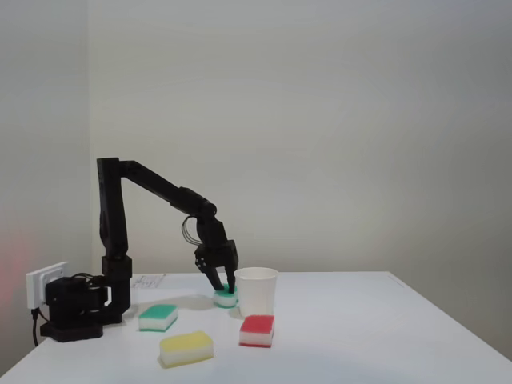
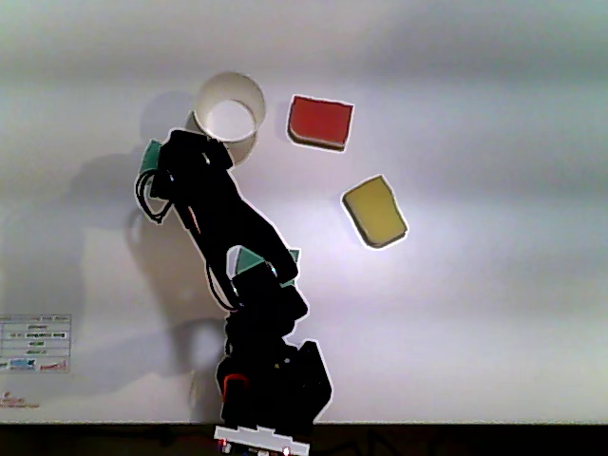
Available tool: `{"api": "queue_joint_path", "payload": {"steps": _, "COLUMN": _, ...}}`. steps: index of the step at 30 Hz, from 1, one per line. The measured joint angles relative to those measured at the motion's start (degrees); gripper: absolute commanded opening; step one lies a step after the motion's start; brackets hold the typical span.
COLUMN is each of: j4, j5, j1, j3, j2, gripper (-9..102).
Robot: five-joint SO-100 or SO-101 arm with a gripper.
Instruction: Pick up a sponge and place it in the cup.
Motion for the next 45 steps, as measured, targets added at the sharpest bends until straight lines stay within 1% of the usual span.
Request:
{"api": "queue_joint_path", "payload": {"steps": 4, "j4": 2.64, "j5": -0.88, "j1": 0.53, "j3": -0.88, "j2": 0.44, "gripper": 0}}
{"api": "queue_joint_path", "payload": {"steps": 7, "j4": 6.68, "j5": -0.97, "j1": 1.32, "j3": -1.49, "j2": 3.08, "gripper": 0}}
{"api": "queue_joint_path", "payload": {"steps": 18, "j4": 30.41, "j5": 4.57, "j1": -2.11, "j3": -11.87, "j2": 17.31, "gripper": 0}}
{"api": "queue_joint_path", "payload": {"steps": 25, "j4": 39.46, "j5": 3.08, "j1": -0.44, "j3": -23.47, "j2": 18.72, "gripper": 0}}
{"api": "queue_joint_path", "payload": {"steps": 28, "j4": 41.04, "j5": 2.11, "j1": 2.46, "j3": -28.74, "j2": 16.0, "gripper": 0}}
{"api": "queue_joint_path", "payload": {"steps": 37, "j4": 41.31, "j5": 0.0, "j1": 9.32, "j3": -40.78, "j2": 5.89, "gripper": 0}}
{"api": "queue_joint_path", "payload": {"steps": 45, "j4": 37.27, "j5": -1.93, "j1": 13.54, "j3": -42.71, "j2": -0.97, "gripper": 0}}
